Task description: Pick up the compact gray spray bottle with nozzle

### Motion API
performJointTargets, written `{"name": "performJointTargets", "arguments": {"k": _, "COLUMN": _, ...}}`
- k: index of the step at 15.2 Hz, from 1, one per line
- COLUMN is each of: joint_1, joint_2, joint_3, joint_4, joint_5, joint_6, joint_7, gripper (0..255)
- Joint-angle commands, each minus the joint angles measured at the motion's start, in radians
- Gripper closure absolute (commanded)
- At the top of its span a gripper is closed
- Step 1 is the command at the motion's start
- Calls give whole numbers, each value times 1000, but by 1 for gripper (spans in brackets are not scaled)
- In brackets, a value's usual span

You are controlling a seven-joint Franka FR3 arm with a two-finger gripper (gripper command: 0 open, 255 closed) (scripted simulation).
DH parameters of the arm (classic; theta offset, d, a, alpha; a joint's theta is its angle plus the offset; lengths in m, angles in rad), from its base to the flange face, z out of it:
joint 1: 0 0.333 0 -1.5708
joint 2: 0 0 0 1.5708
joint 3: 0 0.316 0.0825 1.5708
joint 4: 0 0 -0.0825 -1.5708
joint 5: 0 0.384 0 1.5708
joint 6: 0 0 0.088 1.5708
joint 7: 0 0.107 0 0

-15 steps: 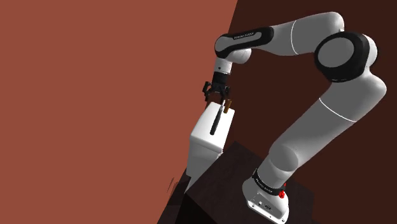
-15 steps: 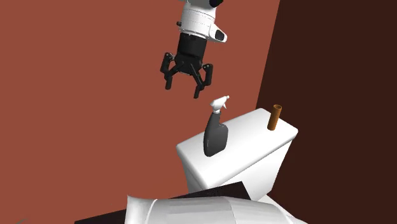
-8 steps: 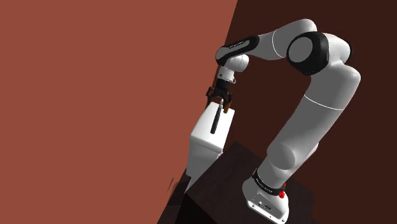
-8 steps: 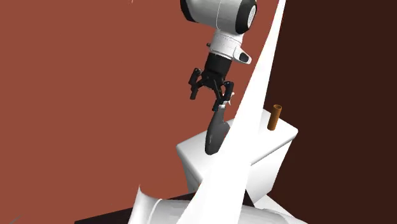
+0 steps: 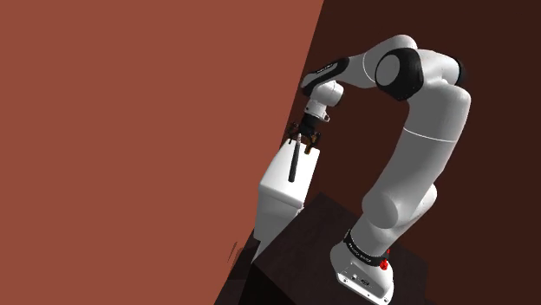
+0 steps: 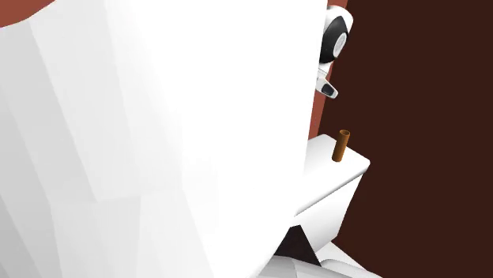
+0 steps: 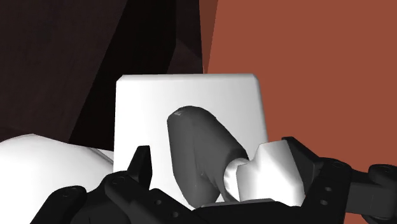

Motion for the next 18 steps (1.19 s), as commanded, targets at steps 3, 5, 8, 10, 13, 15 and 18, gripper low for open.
{"name": "performJointTargets", "arguments": {"k": 3, "joint_1": -7, "joint_2": 92, "joint_3": 4, "joint_4": -26, "joint_5": 15, "joint_6": 42, "joint_7": -19, "gripper": 0}}
{"name": "performJointTargets", "arguments": {"k": 5, "joint_1": -10, "joint_2": 111, "joint_3": 9, "joint_4": -29, "joint_5": 23, "joint_6": 62, "joint_7": -28, "gripper": 0}}
{"name": "performJointTargets", "arguments": {"k": 8, "joint_1": 3, "joint_2": 111, "joint_3": 24, "joint_4": -43, "joint_5": 33, "joint_6": 83, "joint_7": -12, "gripper": 255}}
{"name": "performJointTargets", "arguments": {"k": 10, "joint_1": -4, "joint_2": 195, "joint_3": 31, "joint_4": 48, "joint_5": 54, "joint_6": 69, "joint_7": -17, "gripper": 255}}
{"name": "performJointTargets", "arguments": {"k": 13, "joint_1": -6, "joint_2": 198, "joint_3": 29, "joint_4": 102, "joint_5": 45, "joint_6": 22, "joint_7": 1, "gripper": 255}}
{"name": "performJointTargets", "arguments": {"k": 15, "joint_1": -12, "joint_2": 201, "joint_3": 26, "joint_4": 115, "joint_5": 42, "joint_6": 8, "joint_7": -3, "gripper": 255}}
{"name": "performJointTargets", "arguments": {"k": 18, "joint_1": -12, "joint_2": 107, "joint_3": 11, "joint_4": -29, "joint_5": 21, "joint_6": 58, "joint_7": -26, "gripper": 255}}
